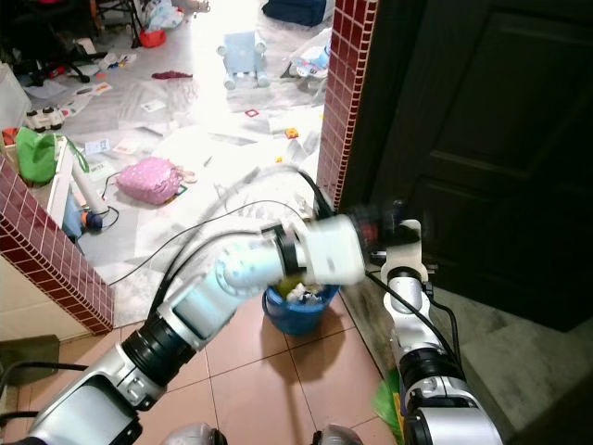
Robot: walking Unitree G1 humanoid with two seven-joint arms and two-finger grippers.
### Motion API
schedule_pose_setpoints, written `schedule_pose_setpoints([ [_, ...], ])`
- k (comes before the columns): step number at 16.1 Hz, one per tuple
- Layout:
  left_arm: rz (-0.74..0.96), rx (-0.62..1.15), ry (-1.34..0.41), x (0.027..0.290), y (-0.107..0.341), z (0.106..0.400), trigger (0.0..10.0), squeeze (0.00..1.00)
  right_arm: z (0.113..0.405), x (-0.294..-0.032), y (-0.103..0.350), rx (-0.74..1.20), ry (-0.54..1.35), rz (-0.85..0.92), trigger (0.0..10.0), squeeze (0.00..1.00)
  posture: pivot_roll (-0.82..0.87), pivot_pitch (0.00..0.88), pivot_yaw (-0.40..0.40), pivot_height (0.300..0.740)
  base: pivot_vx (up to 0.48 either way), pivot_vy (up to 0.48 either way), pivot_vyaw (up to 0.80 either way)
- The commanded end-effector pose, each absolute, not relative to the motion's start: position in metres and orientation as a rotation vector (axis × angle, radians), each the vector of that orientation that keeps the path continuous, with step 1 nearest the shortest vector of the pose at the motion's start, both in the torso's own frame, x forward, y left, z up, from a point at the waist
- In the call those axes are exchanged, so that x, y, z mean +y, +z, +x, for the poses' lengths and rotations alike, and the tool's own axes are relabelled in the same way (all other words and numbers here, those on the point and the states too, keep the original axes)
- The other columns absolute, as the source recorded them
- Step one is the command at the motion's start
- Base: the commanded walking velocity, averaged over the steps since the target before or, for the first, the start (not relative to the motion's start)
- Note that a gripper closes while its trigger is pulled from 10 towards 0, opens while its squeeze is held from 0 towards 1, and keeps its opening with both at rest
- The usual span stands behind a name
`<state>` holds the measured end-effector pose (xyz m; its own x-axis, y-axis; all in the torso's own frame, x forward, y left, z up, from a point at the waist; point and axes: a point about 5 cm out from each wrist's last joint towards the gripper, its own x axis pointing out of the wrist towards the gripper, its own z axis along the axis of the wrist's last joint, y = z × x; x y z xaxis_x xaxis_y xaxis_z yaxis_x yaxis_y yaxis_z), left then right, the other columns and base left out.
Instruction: Sweep floor
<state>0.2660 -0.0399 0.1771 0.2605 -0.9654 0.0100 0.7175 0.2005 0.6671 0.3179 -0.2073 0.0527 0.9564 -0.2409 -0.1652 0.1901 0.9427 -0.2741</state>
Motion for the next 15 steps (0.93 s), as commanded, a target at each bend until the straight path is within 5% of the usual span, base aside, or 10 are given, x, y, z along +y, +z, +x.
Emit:
schedule_pose_setpoints([
  [1,0.612,-0.438,-1.232,-0.037,0.173,0.269,10.0,0.0,0.32,-0.205,0.053,0.199,-0.22,-0.254,10.0,0.0,-0.05,0.0,0.022,0.74,0.0,0.0,0.0],
  [9,0.426,-0.541,-0.809,0.009,0.248,0.308,10.0,0.0,0.325,-0.202,0.058,0.184,-0.208,-0.249,10.0,0.0,-0.02,0.009,0.027,0.74,0.0,0.0,0.0],
  [15,0.279,-0.796,-0.233,0.093,0.334,0.308,10.0,0.0,0.329,-0.19,0.06,0.171,-0.125,-0.24,10.0,0.0,0.01,0.024,-0.007,0.74,0.0,0.0,0.0],
])
